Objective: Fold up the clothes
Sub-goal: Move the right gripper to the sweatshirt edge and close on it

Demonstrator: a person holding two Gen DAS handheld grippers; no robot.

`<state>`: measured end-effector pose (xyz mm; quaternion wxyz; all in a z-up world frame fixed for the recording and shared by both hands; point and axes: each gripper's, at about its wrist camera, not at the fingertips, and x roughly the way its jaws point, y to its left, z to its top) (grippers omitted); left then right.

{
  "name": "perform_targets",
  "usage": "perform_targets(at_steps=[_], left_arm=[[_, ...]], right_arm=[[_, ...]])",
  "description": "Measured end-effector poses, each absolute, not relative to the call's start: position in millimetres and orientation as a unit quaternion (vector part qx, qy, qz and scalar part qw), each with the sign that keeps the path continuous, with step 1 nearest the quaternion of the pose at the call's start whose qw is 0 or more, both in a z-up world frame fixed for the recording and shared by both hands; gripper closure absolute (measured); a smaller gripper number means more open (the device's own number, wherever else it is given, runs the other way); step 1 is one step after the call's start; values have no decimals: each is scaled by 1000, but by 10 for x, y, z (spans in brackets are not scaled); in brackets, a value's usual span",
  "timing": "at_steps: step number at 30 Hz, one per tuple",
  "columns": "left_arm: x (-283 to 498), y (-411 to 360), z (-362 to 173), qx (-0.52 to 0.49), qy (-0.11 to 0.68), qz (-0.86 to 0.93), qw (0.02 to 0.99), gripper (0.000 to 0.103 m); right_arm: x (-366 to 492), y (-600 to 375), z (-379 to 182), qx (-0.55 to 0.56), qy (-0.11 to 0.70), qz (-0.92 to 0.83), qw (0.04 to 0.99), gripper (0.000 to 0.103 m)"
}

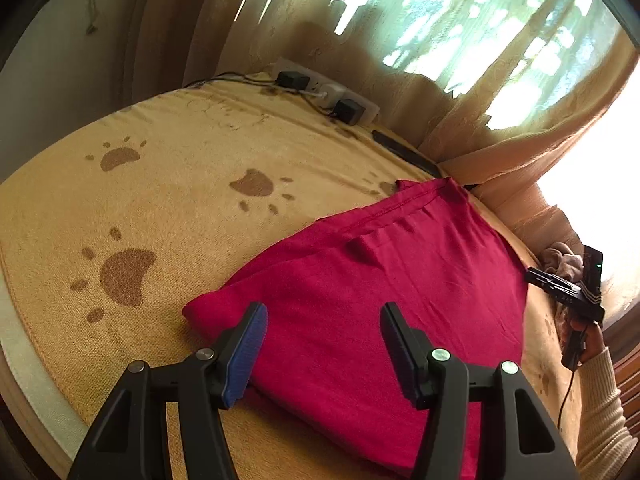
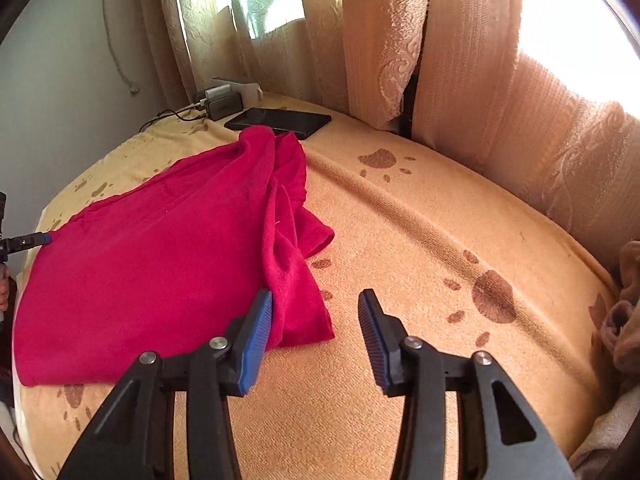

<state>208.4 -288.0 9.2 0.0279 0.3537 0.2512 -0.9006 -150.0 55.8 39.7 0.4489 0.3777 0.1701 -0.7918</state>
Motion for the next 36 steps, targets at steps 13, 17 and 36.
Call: perform_targets(at_steps=[13,17,36], left_arm=[[1866,-1914,4,414,216,-875,-127,42],[1942,-1928,-115,420,222,-872,-118,42],[1815,-1947,100,415,177,-883,-128,42]], right_arm=[[-1403,372,213,350,241,-742,519,75],[-1384,351,231,346,254,-740,518,93],[-1550,683,479,356,156,-797,463,93]])
